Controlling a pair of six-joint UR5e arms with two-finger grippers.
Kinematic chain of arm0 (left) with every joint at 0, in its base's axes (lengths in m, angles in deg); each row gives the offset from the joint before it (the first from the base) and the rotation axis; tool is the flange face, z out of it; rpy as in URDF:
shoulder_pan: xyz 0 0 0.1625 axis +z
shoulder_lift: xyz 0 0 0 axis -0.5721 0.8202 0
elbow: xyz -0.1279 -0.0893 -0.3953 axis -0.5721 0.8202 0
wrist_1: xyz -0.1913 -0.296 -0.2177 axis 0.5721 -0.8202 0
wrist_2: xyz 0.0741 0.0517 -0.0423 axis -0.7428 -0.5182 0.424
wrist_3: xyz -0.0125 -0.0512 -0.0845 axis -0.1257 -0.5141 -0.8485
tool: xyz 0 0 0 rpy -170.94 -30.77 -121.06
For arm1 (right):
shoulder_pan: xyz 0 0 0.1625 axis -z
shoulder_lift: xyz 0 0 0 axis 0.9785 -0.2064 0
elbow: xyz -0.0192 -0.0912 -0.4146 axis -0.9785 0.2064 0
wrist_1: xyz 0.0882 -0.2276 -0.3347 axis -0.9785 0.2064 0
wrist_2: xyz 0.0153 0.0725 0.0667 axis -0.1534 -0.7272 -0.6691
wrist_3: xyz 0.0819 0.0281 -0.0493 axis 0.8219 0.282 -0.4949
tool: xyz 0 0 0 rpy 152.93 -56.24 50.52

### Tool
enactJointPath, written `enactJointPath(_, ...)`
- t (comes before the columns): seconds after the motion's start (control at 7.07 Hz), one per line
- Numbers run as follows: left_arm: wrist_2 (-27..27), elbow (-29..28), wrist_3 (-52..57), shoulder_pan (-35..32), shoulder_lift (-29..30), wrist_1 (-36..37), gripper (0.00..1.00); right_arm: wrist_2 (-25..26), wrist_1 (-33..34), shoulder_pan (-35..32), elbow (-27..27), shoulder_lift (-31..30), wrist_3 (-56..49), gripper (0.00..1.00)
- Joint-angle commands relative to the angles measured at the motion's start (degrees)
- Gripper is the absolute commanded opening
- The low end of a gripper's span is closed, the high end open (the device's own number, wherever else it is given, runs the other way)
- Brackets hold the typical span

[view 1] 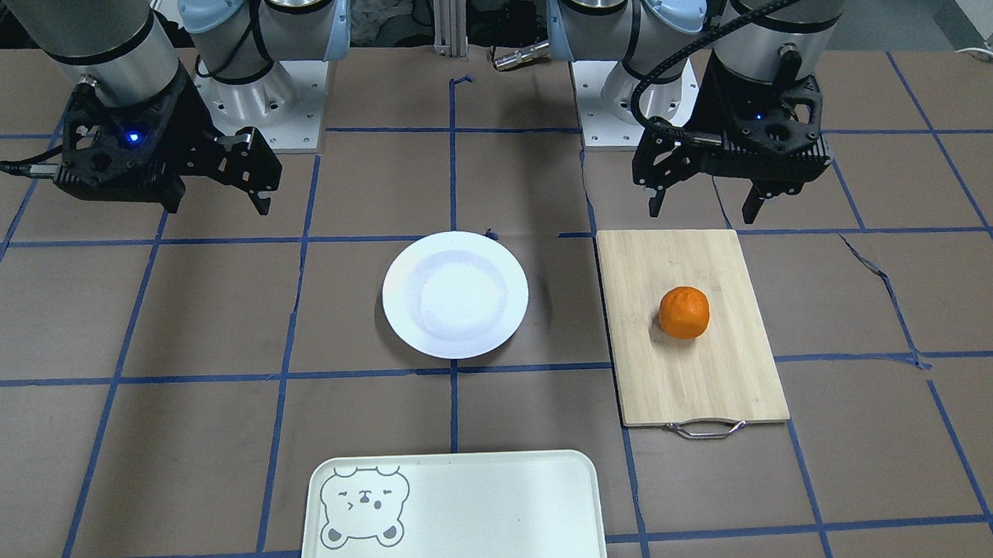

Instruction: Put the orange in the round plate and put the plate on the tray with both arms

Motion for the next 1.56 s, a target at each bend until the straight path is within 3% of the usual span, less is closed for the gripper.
enactJointPath(0.0,0.0,0.1,0.1,0.0,0.0,0.0,1.0,0.1,-0.1,0.0,-0.2,-0.3,0.0,1.0)
enactJointPath(1.41,0.0,0.3,0.6,0.8,0.2,0.0,1.0,1.6,-0.2,0.0,-0.4,-0.3,-0.2,1.0)
